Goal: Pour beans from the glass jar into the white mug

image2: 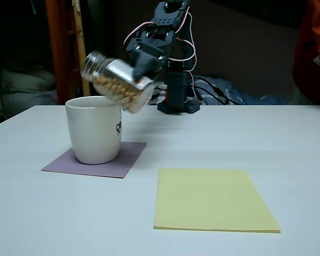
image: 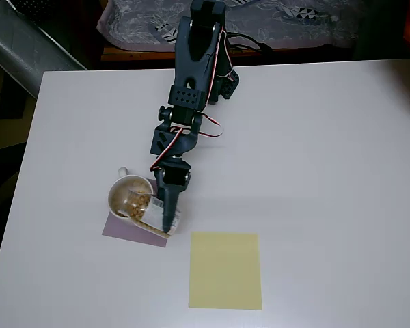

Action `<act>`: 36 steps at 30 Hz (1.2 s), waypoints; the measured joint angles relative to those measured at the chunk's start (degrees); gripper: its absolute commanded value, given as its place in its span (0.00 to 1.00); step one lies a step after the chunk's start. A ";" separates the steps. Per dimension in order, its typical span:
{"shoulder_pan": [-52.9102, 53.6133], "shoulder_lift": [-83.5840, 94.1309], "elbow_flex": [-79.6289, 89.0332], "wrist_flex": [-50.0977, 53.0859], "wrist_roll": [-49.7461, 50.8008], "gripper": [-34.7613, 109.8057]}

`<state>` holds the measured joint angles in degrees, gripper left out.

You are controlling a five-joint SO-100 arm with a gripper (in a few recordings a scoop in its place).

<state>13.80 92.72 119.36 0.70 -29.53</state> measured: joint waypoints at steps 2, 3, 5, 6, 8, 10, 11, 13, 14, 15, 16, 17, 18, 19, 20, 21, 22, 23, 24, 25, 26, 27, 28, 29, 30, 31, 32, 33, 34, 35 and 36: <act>-1.58 1.32 0.00 0.00 -5.98 0.26; -2.20 1.93 0.44 0.00 -8.88 0.26; -2.90 2.90 1.67 0.00 -13.71 0.26; -3.16 2.99 2.11 -0.09 -15.91 0.26; -4.22 3.08 3.96 -1.76 -20.83 0.25; -5.54 3.08 6.50 -5.10 -25.93 0.26; -5.89 3.08 7.73 -7.03 -28.65 0.26; -6.24 2.99 9.67 -11.16 -33.49 0.27; -6.42 2.37 10.46 -12.92 -35.33 0.28; -6.86 1.41 11.43 -14.59 -37.00 0.29; -7.38 0.18 12.13 -16.61 -38.85 0.30; -7.91 -1.05 12.83 -18.90 -40.52 0.31; -8.35 -2.29 13.54 -21.53 -42.10 0.32; -8.88 -3.52 13.89 -24.08 -43.86 0.32; -9.23 -5.10 13.97 -26.54 -45.44 0.33; -9.58 -6.86 13.97 -29.09 -47.02 0.34; -9.76 -8.70 13.89 -31.82 -48.52 0.34; -9.93 -10.72 13.89 -34.45 -50.01 0.35; -10.20 -12.83 13.89 -36.56 -51.42 0.36; -10.37 -14.85 13.80 -38.14 -52.38 0.36; -10.63 -16.88 13.45 -39.38 -53.26 0.38; -10.99 -18.98 12.83 -40.69 -54.23 0.40; -11.25 -21.27 11.60 -42.01 -55.20 0.41; -11.69 -23.55 10.20 -43.33 -56.16 0.42; -11.95 -25.84 8.70 -44.82 -57.04 0.43; -12.22 -28.13 7.21 -46.05 -57.74 0.43; -12.30 -30.06 5.62 -46.93 -58.36 0.44; -12.39 -31.73 4.13 -47.29 -58.80 0.45; -12.74 -33.31 2.64 -47.46 -59.41 0.45; -13.10 -34.89 0.79 -47.46 -59.85 0.45; -13.62 -36.21 -1.14 -47.64 -60.21 0.45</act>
<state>0.18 56.51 118.21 -46.93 -89.74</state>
